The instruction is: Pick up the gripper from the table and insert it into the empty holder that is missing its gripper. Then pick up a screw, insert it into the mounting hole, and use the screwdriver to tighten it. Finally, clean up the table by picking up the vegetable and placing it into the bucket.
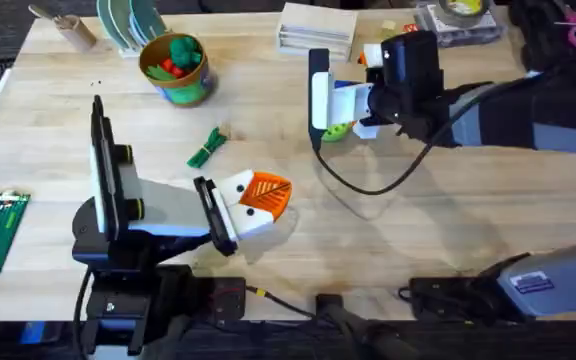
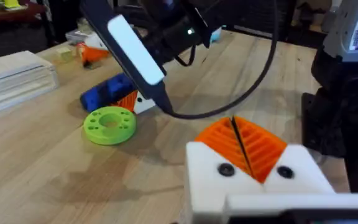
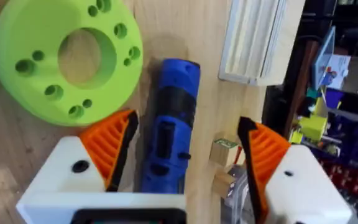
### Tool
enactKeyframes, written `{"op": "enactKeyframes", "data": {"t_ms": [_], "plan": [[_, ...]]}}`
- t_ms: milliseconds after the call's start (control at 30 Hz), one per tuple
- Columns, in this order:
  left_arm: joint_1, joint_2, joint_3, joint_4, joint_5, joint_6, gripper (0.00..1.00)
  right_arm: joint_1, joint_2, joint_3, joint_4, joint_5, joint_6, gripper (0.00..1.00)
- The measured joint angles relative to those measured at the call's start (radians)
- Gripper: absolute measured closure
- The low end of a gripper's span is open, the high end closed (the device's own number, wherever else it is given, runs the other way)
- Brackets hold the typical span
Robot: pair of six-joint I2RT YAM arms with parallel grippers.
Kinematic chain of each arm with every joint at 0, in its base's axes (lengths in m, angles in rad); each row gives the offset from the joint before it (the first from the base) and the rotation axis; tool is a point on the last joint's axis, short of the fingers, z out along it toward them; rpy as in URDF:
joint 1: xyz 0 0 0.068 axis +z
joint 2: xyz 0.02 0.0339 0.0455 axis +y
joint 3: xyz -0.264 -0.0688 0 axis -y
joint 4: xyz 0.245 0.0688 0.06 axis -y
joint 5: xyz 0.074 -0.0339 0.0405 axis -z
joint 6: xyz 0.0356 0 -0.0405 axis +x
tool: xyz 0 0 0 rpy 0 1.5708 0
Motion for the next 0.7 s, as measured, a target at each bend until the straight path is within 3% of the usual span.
{"op": "enactKeyframes", "data": {"t_ms": [167, 233, 367, 433, 467, 667, 700], "plan": [[0.000, 0.000, 0.000, 0.000, 0.000, 0.002, 0.968, 0.006, -0.006, 0.000, -0.012, 0.050, 0.095, 0.007], [0.000, 0.000, 0.000, 0.000, -0.001, 0.005, 0.720, 0.006, -0.021, -0.002, -0.025, 0.064, 0.165, 0.009], [0.000, 0.000, 0.000, 0.001, -0.002, 0.002, 0.098, 0.006, -0.097, -0.004, -0.031, 0.077, 0.331, 0.009], [0.000, 0.000, 0.000, 0.001, -0.004, 0.000, 0.018, 0.006, -0.156, -0.004, -0.030, 0.078, 0.420, 0.010], [0.000, 0.000, 0.000, 0.001, -0.004, -0.001, 0.037, 0.006, -0.183, -0.004, -0.029, 0.077, 0.461, 0.010], [0.000, 0.000, 0.000, 0.002, -0.008, 0.000, 0.938, 0.006, -0.339, -0.004, -0.027, 0.077, 0.722, 0.009], [0.000, 0.000, 0.000, 0.002, -0.008, 0.002, 0.984, 0.006, -0.365, -0.004, -0.028, 0.075, 0.772, 0.009]]}}
